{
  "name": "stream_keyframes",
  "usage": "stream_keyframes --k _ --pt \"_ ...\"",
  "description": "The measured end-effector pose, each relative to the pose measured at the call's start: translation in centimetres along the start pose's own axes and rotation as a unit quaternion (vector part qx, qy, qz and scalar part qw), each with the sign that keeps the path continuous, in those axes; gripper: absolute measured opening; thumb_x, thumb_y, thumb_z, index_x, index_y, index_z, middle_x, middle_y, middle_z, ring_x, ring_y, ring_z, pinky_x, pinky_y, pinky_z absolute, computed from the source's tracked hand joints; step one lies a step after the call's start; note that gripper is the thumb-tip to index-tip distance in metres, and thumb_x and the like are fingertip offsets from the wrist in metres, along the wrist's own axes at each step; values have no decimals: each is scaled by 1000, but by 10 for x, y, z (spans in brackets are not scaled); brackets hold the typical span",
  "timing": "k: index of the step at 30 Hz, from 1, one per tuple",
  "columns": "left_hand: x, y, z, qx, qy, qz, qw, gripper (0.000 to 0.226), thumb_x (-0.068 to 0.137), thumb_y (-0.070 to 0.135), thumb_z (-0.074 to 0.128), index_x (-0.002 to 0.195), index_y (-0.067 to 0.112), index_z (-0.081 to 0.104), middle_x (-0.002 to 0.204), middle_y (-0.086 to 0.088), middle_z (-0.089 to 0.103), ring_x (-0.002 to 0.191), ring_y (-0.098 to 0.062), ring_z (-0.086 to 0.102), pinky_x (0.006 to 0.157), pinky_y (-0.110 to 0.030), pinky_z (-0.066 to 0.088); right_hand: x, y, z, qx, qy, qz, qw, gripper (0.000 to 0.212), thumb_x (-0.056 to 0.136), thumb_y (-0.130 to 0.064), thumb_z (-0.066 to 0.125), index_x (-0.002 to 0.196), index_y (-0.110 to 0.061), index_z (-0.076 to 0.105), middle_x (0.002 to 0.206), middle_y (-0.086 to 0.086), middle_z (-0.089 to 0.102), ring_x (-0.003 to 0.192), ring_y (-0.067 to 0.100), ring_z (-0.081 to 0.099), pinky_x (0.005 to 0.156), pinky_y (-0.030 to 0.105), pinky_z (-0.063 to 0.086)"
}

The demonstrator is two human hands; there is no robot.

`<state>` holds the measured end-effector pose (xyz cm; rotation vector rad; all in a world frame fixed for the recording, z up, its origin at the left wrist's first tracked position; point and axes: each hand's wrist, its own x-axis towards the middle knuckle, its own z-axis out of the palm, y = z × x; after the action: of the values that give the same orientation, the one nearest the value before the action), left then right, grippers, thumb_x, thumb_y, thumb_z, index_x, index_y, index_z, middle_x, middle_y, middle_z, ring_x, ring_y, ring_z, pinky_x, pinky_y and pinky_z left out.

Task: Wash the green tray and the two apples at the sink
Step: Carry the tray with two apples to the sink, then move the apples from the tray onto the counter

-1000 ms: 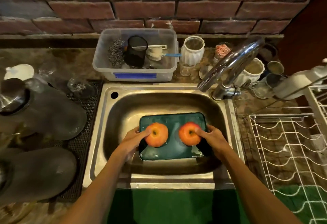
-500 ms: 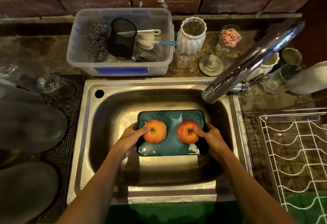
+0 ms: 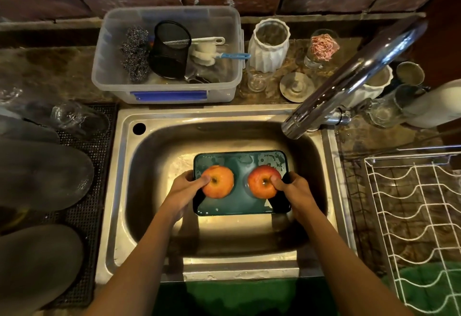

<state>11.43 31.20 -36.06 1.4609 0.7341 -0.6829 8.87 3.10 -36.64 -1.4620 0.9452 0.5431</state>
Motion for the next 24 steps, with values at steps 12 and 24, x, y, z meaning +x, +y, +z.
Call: stream_keyframes --k 12,24 --pt "-16 -5 9 112 95 85 985 77 87 29 76 150 13 35 137 -11 54 112 -23 55 102 -40 49 -108 9 -16 -128 45 -168 976 53 97 -21 60 148 -16 44 136 -2 56 127 17 51 108 35 42" --pt "-32 -11 54 289 114 165 936 103 76 34 84 155 11 22 152 -18 34 137 -37 37 115 -48 34 -153 129 -66 -589 157 -281 741 73 100 -60 20 158 -17 25 168 7 10 155 32 4 120 54 7"
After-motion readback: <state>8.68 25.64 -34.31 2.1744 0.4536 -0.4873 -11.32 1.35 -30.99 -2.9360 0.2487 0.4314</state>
